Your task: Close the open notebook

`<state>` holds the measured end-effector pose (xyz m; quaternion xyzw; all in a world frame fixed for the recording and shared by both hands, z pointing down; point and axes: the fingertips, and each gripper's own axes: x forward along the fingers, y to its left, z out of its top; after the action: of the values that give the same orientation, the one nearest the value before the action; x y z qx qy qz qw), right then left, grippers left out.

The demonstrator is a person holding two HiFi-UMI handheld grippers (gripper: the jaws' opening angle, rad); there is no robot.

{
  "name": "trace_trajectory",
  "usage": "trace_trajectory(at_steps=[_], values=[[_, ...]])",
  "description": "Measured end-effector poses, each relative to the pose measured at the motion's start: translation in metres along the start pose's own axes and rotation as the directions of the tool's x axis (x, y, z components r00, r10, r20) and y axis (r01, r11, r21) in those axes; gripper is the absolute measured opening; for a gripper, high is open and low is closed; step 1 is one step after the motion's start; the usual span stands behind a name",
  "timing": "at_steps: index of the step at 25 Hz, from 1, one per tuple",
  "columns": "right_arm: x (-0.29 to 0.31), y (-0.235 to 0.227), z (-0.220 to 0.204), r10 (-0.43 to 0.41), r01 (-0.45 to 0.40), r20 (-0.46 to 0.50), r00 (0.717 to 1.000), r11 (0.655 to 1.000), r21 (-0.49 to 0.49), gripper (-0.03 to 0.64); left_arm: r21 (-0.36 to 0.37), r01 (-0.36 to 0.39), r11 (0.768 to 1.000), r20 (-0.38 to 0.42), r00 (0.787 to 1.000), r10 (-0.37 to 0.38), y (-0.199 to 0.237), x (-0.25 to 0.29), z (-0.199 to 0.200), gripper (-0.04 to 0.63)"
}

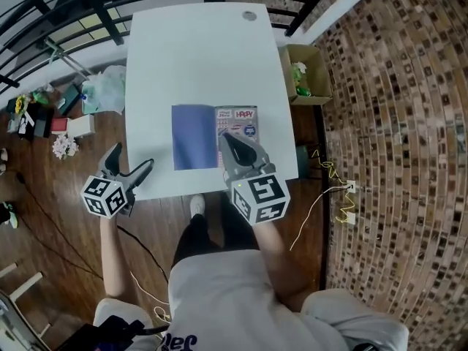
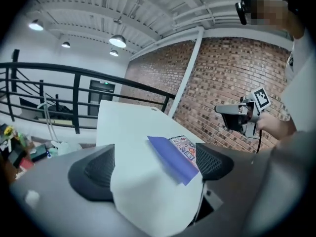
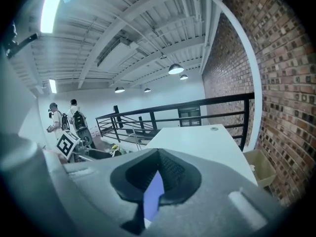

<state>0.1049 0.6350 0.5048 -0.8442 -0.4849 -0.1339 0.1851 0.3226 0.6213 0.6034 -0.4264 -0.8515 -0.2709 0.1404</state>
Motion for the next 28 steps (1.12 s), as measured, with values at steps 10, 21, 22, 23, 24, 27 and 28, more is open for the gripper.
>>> trace_trajectory(at_steps=[10,21,22,23,24,27,28], values=[[-0.002,-0.027,-0.034,-0.034,0.039,-0.057,0.998,0.995,0.09,-0.009,-0.186,0.083,0.979,-0.137,0.984,-0.109,-0.023,0.061,-0.05,0.48],[-0.019,-0.067,-0.054,-0.127,0.142,-0.081,0.989,0.968,0.207,-0.009,-0.34,0.078,0.937,-0.25,0.953,-0.17,-0.045,0.096,-0.083,0.279],[-0.021,-0.071,-0.055,-0.135,0.149,-0.081,0.988,0.965,0.215,-0.008,-0.357,0.076,0.931,-0.254,0.951,-0.175,-0.048,0.097,-0.085,0.26],[-0.023,-0.075,-0.055,-0.142,0.157,-0.081,0.987,0.963,0.222,-0.008,-0.366,0.071,0.928,-0.259,0.95,-0.175,-0.049,0.098,-0.087,0.247],[-0.026,-0.078,-0.055,-0.149,0.163,-0.079,0.986,0.96,0.227,-0.009,-0.371,0.064,0.926,-0.264,0.949,-0.172,-0.05,0.099,-0.088,0.236],[-0.031,-0.085,-0.052,-0.158,0.168,-0.061,0.986,0.952,0.255,-0.008,-0.384,0.044,0.922,-0.276,0.948,-0.16,-0.048,0.102,-0.093,0.205],[-0.032,-0.086,-0.05,-0.158,0.166,-0.051,0.986,0.95,0.264,-0.009,-0.388,0.039,0.921,-0.277,0.948,-0.157,-0.048,0.103,-0.094,0.196]])
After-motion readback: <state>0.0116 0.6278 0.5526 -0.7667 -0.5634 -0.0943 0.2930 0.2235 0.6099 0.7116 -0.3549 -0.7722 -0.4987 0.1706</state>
